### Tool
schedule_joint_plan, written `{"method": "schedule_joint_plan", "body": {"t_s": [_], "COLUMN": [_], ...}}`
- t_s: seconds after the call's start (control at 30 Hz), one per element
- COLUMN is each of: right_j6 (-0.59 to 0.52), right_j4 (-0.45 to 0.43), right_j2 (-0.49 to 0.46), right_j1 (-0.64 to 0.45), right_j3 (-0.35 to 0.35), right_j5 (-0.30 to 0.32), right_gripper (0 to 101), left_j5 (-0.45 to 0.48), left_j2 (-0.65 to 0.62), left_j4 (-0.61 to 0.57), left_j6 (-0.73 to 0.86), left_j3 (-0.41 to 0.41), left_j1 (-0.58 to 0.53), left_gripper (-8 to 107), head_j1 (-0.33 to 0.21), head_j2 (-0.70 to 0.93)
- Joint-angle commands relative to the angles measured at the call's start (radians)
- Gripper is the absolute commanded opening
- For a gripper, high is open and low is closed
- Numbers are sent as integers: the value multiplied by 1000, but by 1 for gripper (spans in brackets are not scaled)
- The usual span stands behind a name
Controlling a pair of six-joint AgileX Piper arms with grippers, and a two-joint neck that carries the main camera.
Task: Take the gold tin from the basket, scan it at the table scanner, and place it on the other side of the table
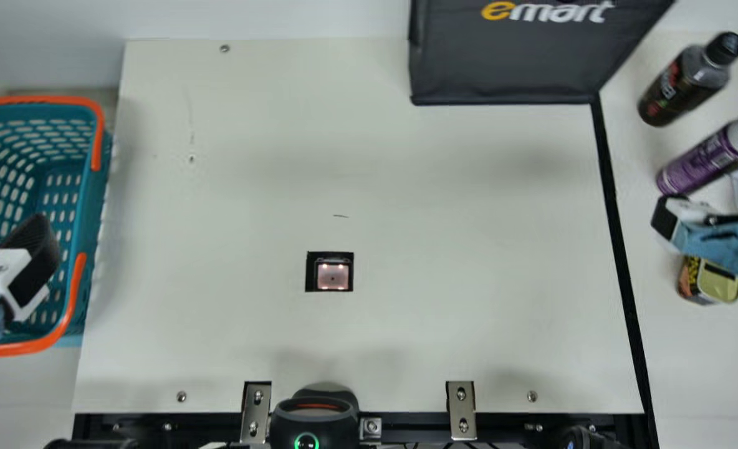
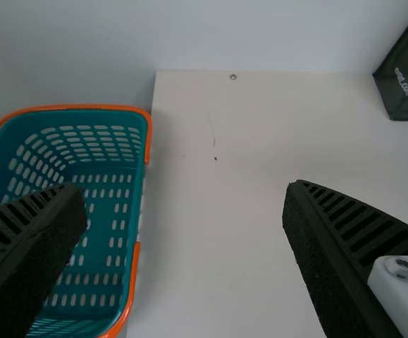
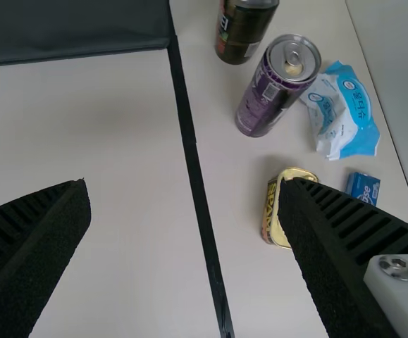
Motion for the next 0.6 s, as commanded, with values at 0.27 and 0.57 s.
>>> {"method": "schedule_joint_plan", "body": {"t_s": [0.27,0.57], "right_j6": [81,155], "right_j4": [-43,-84], "right_j2": [-100,-190], "right_j1": [186,343], "right_j3": [-22,-42], "right_j5": [24,52], "right_gripper": [95,95], "left_j5": [0,0], "left_j2": [0,0], "left_j4": [-1,-1], "left_j6": [0,0], "left_j3": [0,0], "left_j1": [0,0], "left_gripper": [90,90], "head_j1": [-30,-30], "head_j2": [3,3]}}
